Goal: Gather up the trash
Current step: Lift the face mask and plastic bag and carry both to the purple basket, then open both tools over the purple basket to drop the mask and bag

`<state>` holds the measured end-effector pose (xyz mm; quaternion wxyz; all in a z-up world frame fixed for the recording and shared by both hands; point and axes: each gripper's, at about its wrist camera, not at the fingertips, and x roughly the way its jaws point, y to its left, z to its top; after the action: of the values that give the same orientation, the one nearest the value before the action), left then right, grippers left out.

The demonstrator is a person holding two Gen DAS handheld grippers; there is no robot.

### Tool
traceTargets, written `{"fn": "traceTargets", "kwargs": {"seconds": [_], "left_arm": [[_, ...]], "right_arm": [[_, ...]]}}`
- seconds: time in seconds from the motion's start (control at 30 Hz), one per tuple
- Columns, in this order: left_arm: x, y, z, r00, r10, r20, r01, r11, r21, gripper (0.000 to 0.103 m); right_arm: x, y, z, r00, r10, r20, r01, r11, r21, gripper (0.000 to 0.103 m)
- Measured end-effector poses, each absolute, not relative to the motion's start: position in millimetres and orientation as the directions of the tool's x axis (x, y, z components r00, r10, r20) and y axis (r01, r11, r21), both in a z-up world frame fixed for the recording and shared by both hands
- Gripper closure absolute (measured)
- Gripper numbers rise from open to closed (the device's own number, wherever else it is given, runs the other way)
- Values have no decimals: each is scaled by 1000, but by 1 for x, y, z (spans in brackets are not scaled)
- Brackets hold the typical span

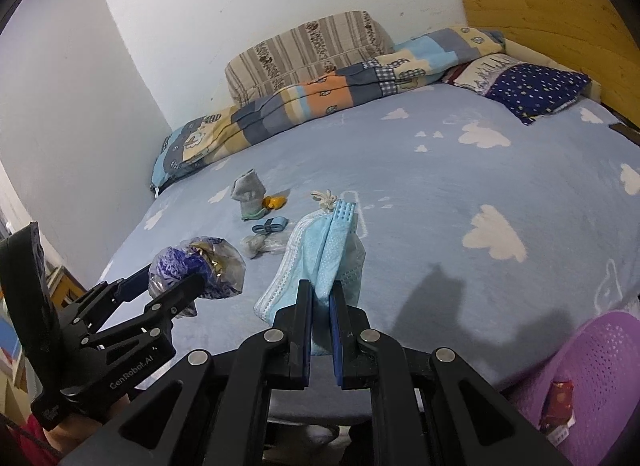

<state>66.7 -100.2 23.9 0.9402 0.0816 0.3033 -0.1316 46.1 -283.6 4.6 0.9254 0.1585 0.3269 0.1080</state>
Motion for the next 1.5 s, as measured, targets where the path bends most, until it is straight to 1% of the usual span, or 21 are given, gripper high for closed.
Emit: {"fn": "traceTargets", "kwargs": {"seconds": [0.2,0.3,0.4,0.47,0.57,0.67,0.73,0.8,0.9,1.0,1.1,1.17,1.23,1.4,1.5], "left_arm": [[58,-130,34,764,-258,-591,374,924,81,46],[53,-154,41,729,-327,-602,452,890,64,46],[46,-182,52,665,-424,-615,548,836,16,46],[41,-206,59,605,-492,-626,621,783,-15,46],[35,-243,62,516,-559,-650,701,711,-55,46],[33,-283,56,386,-611,-691,762,633,-134,46],[31,-310,48,309,-624,-718,786,592,-176,46],[27,-335,37,257,-620,-741,804,563,-192,46],[21,-368,18,208,-595,-776,816,543,-197,45],[20,-388,3,156,-580,-799,813,534,-230,44],[14,-388,0,149,-579,-801,817,529,-230,42],[14,-385,4,158,-588,-793,818,528,-229,38],[17,-377,8,176,-595,-784,813,537,-225,38],[23,-355,24,215,-622,-753,799,556,-231,37],[28,-335,33,273,-622,-734,789,581,-200,37]], "right_arm": [[26,-312,9,783,292,-549,-56,912,406,94],[14,-327,14,799,276,-535,-32,907,420,94],[-3,-349,19,816,244,-524,5,903,429,94],[-17,-370,21,831,206,-517,48,899,435,94],[-48,-412,22,850,114,-515,149,884,443,94],[-75,-448,17,850,31,-526,245,860,448,94],[-92,-471,10,839,-20,-544,310,839,447,94],[-107,-491,0,822,-55,-567,366,813,452,94],[-117,-511,-15,797,-74,-599,419,782,461,94],[-119,-526,-30,774,-78,-628,455,758,467,94],[-123,-543,-42,745,-84,-661,499,728,469,86],[-124,-547,-44,746,-81,-661,505,716,482,74],[-124,-547,-43,748,-90,-657,504,722,475,66],[-118,-541,-32,766,-90,-637,481,737,474,64],[-111,-531,-24,775,-78,-627,459,751,475,61]]}}
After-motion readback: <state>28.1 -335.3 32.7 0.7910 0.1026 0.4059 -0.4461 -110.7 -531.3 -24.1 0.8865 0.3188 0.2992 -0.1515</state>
